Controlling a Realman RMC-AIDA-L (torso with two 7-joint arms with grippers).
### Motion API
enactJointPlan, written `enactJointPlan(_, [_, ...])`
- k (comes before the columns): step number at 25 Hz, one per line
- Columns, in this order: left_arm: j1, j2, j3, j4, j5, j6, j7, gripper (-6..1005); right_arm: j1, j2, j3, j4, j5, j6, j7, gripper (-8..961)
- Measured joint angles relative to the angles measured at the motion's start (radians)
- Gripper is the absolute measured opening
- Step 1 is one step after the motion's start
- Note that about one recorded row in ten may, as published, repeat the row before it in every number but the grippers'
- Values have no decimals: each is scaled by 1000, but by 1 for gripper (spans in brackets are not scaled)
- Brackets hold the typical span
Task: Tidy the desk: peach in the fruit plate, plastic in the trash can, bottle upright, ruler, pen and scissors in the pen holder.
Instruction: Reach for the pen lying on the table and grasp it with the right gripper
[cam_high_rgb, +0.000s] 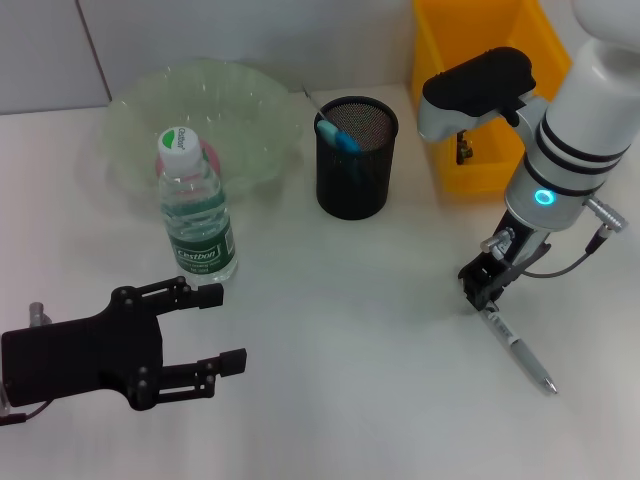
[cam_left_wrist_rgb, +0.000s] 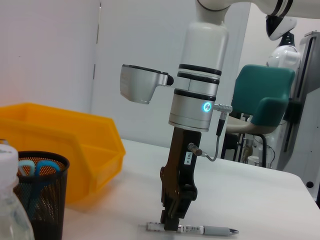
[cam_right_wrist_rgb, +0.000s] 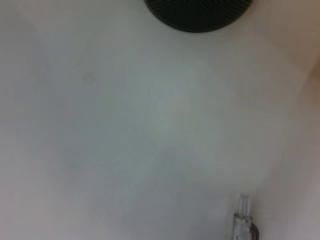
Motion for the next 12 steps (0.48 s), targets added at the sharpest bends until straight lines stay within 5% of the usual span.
enactJointPlan(6, [0,0,0,0,0,2,0,788,-1,0,0,1,0,4,0,159])
enactJointPlan(12, [0,0,0,0,0,5,0,788,-1,0,0,2,0,1,0,295])
